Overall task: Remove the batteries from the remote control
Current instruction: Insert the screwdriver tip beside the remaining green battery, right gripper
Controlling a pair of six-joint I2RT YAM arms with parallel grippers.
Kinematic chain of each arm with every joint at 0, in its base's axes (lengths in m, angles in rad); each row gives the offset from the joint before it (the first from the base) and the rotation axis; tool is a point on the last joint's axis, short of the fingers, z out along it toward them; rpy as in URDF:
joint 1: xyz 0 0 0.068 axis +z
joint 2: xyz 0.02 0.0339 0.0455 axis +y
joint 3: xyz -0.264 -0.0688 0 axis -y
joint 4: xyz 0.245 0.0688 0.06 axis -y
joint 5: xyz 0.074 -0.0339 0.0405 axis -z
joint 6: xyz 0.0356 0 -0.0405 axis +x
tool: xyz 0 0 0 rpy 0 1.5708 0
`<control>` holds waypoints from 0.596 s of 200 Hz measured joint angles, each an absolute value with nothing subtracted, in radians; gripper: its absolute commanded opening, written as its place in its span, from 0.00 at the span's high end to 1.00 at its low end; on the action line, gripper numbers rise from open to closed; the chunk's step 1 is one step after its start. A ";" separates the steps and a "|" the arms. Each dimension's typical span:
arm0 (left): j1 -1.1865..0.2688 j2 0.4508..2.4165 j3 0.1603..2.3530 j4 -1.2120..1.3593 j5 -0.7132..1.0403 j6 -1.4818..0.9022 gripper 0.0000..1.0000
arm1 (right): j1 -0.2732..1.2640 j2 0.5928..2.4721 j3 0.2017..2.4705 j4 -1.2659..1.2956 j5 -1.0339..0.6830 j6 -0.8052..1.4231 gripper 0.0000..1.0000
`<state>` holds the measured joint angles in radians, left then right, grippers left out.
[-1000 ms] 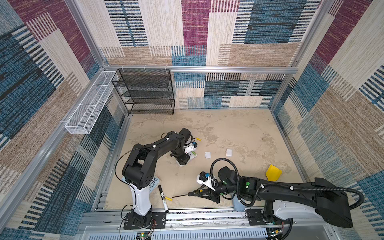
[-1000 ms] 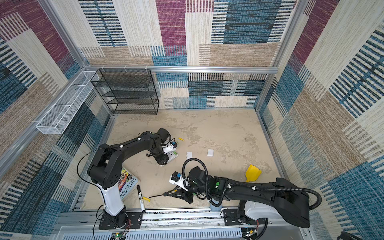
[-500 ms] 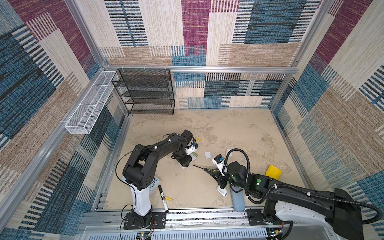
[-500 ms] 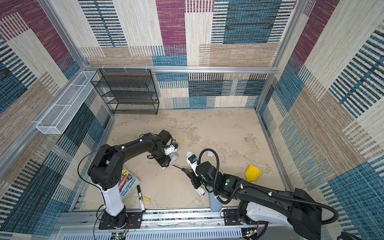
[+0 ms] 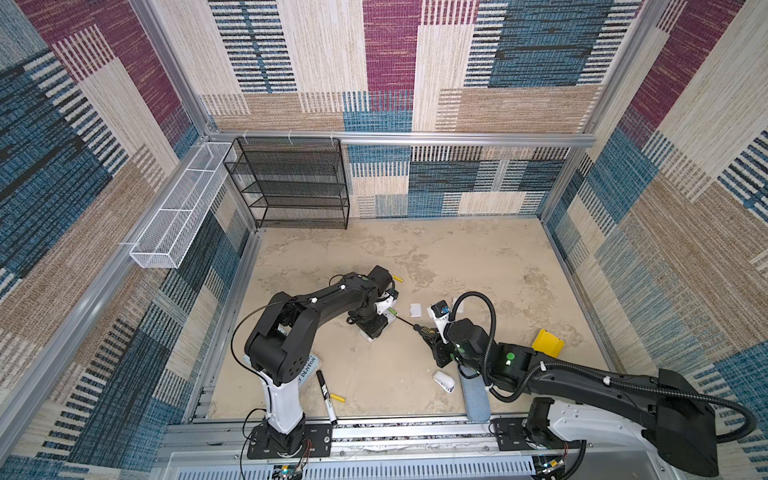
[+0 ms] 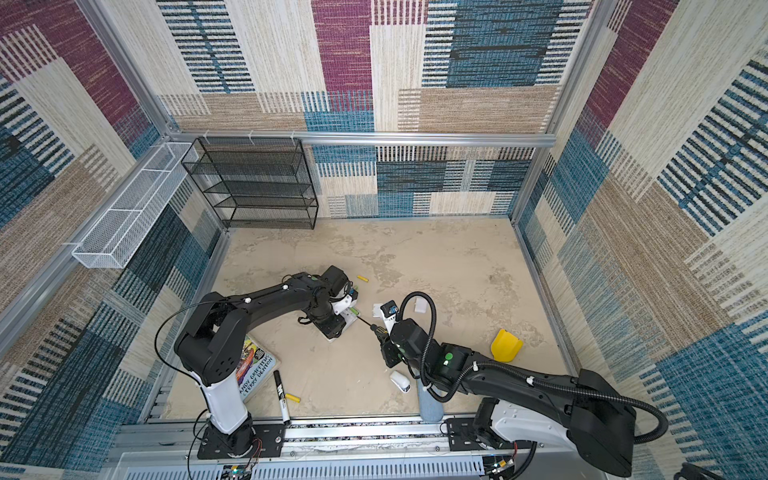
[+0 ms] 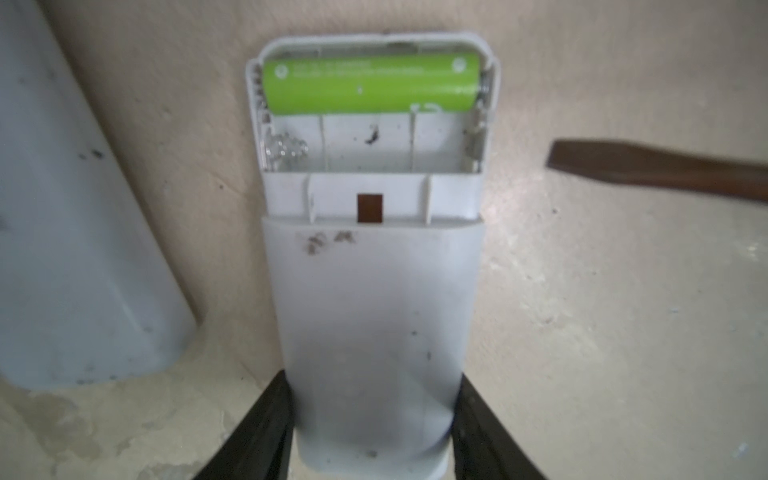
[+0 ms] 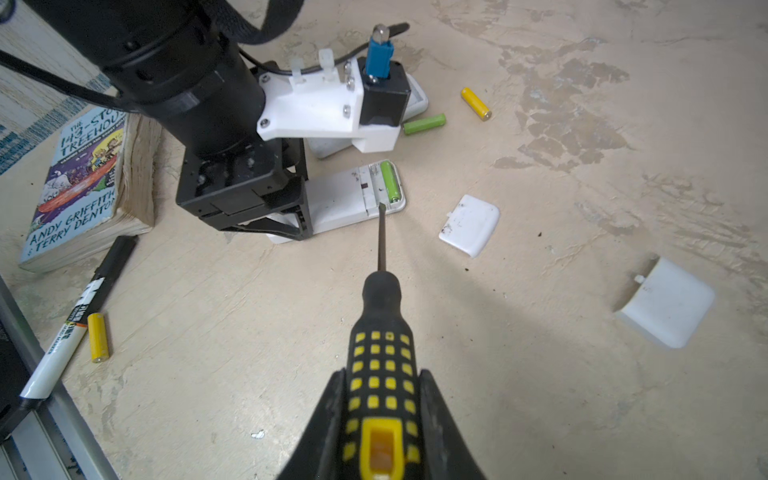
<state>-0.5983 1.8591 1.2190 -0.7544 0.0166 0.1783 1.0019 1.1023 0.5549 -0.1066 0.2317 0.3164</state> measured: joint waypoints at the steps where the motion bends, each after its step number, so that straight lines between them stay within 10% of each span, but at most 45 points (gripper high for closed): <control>1: -0.599 1.860 1.219 -0.754 0.016 0.178 0.77 | 1.002 1.105 0.556 -0.106 0.232 0.316 1.00; 119: -0.623 1.875 1.227 -0.754 -0.020 0.097 0.79 | 1.004 1.222 0.588 -0.068 0.245 0.311 1.00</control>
